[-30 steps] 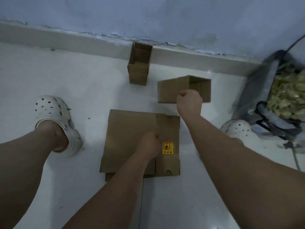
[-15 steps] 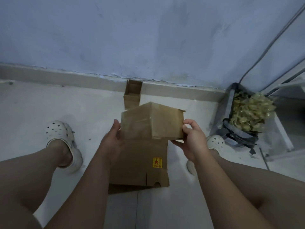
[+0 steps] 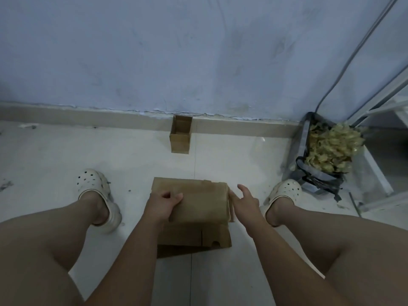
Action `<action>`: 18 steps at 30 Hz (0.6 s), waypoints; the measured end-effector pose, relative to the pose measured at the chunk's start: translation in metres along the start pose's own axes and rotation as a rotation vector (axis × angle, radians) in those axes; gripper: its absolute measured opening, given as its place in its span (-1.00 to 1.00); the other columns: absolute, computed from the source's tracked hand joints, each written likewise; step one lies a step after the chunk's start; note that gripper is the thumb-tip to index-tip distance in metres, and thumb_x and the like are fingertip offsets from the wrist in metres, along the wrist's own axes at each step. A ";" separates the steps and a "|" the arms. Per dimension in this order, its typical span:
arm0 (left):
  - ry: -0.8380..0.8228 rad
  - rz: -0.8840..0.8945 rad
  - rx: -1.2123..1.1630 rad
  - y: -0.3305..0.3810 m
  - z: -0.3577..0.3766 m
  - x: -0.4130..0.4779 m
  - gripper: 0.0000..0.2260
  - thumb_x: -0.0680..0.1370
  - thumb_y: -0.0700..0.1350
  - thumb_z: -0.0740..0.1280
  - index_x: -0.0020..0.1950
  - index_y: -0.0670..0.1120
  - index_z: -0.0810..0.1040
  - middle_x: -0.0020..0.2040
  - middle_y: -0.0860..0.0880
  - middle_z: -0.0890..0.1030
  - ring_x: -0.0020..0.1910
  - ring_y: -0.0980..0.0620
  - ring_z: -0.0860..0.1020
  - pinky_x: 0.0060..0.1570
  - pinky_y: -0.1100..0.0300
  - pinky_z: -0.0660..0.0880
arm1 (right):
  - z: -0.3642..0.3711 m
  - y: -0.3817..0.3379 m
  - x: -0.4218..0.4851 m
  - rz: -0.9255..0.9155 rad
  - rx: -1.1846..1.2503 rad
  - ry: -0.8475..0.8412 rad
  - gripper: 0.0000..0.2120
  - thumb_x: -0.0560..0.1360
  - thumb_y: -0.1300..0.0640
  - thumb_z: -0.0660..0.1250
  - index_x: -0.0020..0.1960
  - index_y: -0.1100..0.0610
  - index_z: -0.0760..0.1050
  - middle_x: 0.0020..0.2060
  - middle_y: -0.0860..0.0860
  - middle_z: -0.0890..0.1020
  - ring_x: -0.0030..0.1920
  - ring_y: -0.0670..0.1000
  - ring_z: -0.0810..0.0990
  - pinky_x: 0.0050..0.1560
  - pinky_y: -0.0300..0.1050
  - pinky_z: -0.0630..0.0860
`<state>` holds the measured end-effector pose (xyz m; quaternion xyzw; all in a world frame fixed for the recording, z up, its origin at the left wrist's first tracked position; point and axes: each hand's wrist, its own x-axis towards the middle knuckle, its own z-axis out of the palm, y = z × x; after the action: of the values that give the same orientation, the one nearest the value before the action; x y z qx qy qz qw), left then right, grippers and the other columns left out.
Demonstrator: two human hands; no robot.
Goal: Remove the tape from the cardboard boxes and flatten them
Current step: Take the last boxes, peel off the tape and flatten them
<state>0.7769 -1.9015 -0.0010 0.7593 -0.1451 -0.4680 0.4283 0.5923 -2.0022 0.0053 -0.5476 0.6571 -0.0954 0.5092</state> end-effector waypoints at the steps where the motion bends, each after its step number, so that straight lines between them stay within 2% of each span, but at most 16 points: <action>1: 0.031 0.006 0.029 -0.004 0.003 0.000 -0.59 0.53 -0.06 0.37 0.34 -0.16 0.46 0.17 -0.08 0.56 -0.03 0.02 0.51 -0.10 0.12 0.53 | 0.001 0.003 0.002 -0.003 0.076 -0.068 -0.55 0.62 -0.20 0.12 0.45 -0.08 0.32 0.40 0.10 0.34 0.31 0.15 0.42 0.21 -0.02 0.42; 3: 0.100 0.038 0.160 -0.010 0.009 0.001 -0.60 0.52 -0.06 0.39 0.32 -0.13 0.47 0.21 -0.09 0.54 0.03 0.01 0.48 -0.05 0.16 0.49 | 0.009 0.011 0.004 0.020 0.144 -0.211 -0.47 0.57 -0.30 0.11 0.44 -0.05 0.35 0.34 -0.02 0.43 0.32 0.09 0.43 0.30 0.10 0.44; 5: 0.155 0.071 0.246 -0.014 0.013 0.003 -0.63 0.51 -0.05 0.39 0.28 -0.11 0.48 0.18 -0.07 0.56 -0.01 0.05 0.44 -0.03 0.16 0.43 | 0.017 0.019 0.005 0.020 0.107 -0.234 -0.40 0.54 -0.30 0.18 0.47 0.00 0.33 0.34 -0.03 0.45 0.34 0.09 0.43 0.33 0.15 0.44; 7: 0.171 0.079 0.260 -0.017 0.016 0.006 -0.65 0.51 -0.05 0.40 0.27 -0.10 0.49 0.16 -0.06 0.56 -0.03 0.07 0.43 -0.01 0.15 0.42 | 0.023 0.031 0.008 0.012 0.087 -0.197 -0.51 0.56 -0.07 0.33 0.43 0.07 0.39 0.32 0.01 0.50 0.28 0.09 0.50 0.29 0.12 0.49; 9: 0.149 0.070 0.242 -0.021 0.017 0.010 -0.64 0.50 -0.05 0.41 0.26 -0.10 0.49 0.15 -0.05 0.56 -0.03 0.06 0.44 0.01 0.13 0.47 | 0.028 0.047 0.013 0.027 0.129 -0.171 -0.63 0.54 0.15 0.37 0.34 0.11 0.49 0.21 0.04 0.60 0.17 0.07 0.57 0.21 0.07 0.55; 11: 0.096 0.056 0.234 -0.030 0.018 0.014 -0.59 0.48 -0.02 0.43 0.28 -0.08 0.45 0.15 -0.04 0.54 0.01 0.03 0.46 0.05 0.08 0.49 | 0.032 0.059 0.015 0.073 0.206 -0.159 -0.65 0.54 0.23 0.36 0.32 0.11 0.52 0.14 0.03 0.64 0.12 0.06 0.59 0.12 -0.02 0.58; 15: 0.086 0.002 0.292 -0.052 0.019 0.023 -0.45 0.41 0.06 0.48 0.30 -0.09 0.38 0.14 -0.03 0.50 0.00 0.04 0.44 -0.07 0.18 0.40 | 0.042 0.065 0.019 0.101 0.292 -0.189 -0.58 0.55 0.24 0.35 0.39 0.10 0.44 0.04 -0.04 0.60 0.08 0.04 0.59 -0.12 -0.17 0.58; 16: 0.106 -0.028 0.289 -0.056 0.018 0.026 -0.43 0.40 0.09 0.47 0.31 -0.10 0.39 0.15 -0.05 0.51 -0.01 0.04 0.44 -0.08 0.17 0.40 | 0.044 0.065 0.022 0.099 0.278 -0.195 -0.57 0.55 0.22 0.36 0.40 0.08 0.42 0.05 -0.04 0.59 0.09 0.04 0.58 -0.13 -0.16 0.58; 18: 0.158 -0.076 0.308 -0.064 0.014 0.032 -0.40 0.39 0.15 0.46 0.31 -0.12 0.41 0.15 -0.06 0.52 -0.04 0.05 0.43 -0.09 0.18 0.39 | 0.048 0.064 0.029 0.094 0.210 -0.197 -0.56 0.54 0.18 0.38 0.39 0.08 0.41 0.14 0.04 0.57 0.13 0.09 0.57 0.02 -0.02 0.61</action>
<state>0.7703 -1.8907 -0.0728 0.8554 -0.1520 -0.3949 0.2989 0.5933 -1.9804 -0.0766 -0.4664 0.6154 -0.0855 0.6297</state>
